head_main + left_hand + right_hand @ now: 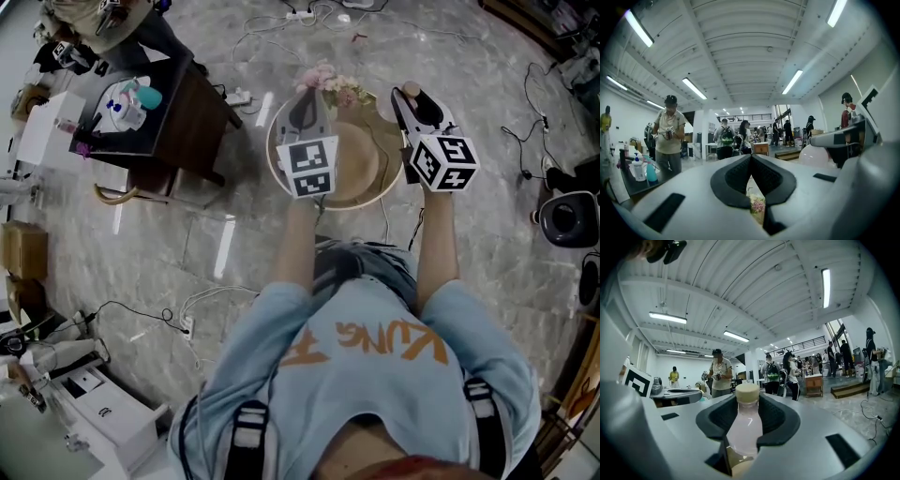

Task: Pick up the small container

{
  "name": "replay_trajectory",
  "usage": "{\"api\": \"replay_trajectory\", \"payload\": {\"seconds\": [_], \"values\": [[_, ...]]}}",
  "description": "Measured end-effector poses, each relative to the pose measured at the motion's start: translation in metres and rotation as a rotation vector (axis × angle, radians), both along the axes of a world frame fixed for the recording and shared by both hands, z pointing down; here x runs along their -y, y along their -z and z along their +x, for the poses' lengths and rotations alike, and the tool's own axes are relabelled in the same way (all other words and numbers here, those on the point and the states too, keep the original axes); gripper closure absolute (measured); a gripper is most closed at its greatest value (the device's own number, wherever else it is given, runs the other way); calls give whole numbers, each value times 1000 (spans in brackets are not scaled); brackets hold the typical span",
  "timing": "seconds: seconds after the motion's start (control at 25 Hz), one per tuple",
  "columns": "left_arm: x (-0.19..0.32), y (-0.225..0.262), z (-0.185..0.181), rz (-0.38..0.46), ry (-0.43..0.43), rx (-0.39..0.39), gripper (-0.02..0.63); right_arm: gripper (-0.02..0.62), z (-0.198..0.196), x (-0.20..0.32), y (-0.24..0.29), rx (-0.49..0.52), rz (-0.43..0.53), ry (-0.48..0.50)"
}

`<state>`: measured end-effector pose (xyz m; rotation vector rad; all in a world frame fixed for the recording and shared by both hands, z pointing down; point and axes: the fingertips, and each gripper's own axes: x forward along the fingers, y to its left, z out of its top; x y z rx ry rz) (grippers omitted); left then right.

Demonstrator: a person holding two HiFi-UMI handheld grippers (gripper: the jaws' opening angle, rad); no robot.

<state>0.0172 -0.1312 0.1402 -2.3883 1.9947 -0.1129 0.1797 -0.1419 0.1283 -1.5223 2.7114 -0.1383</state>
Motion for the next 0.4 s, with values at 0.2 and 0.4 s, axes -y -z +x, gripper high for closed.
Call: {"api": "replay_trajectory", "payload": {"seconds": [0.2,0.4], "values": [[0,-5,-2,-17,16,-23,583,443,-3,1,-2,-8,-3,17],[5,-4,0,-7,20,-31,583,443,-5,8,-4,-15,0,31]]}}
